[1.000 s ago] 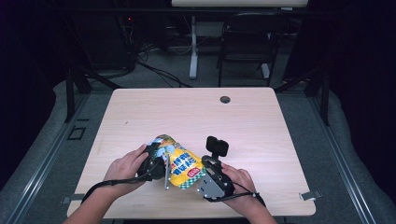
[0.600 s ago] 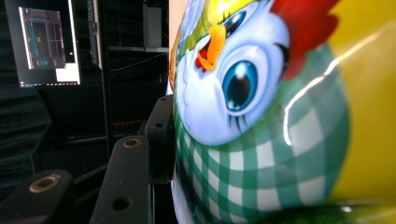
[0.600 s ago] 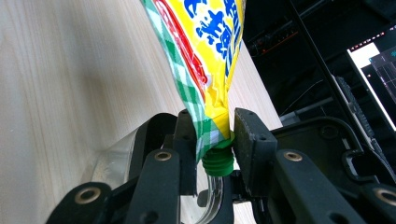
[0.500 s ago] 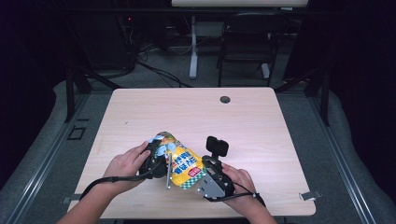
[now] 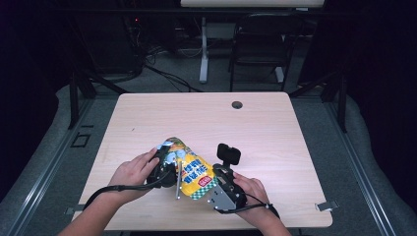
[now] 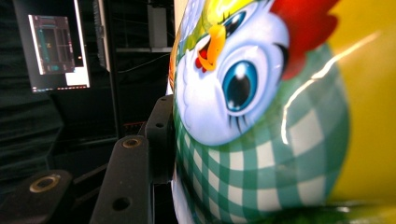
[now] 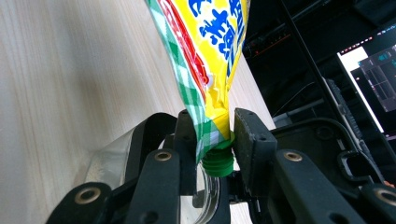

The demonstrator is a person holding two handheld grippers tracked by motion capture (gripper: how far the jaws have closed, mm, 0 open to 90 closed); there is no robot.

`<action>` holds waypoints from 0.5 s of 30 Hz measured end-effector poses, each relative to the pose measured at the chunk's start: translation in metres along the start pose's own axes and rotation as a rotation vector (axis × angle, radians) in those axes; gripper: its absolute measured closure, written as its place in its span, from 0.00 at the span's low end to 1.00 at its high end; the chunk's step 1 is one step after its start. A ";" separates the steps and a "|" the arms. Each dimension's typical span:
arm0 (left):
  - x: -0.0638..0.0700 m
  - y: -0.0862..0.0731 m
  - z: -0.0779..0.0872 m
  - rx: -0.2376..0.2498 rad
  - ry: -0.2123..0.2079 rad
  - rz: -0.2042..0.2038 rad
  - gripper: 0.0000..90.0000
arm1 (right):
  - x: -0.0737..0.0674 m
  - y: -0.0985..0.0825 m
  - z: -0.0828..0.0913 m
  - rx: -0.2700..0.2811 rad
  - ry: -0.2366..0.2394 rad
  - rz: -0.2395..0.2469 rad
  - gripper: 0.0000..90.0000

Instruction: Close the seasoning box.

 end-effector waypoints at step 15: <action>0.001 0.002 0.003 0.000 0.054 -0.059 0.63 | -0.003 0.000 -0.002 -0.012 0.002 0.021 0.79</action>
Point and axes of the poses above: each handheld gripper's, and its own axes: z roughly backward along the jaws, y roughly out of its top, x roughly to its right, the point moved 2 cm from there along -z, roughly forward along the jaws, and after that the axes turned 12 degrees about z, right-handed, at the moved point
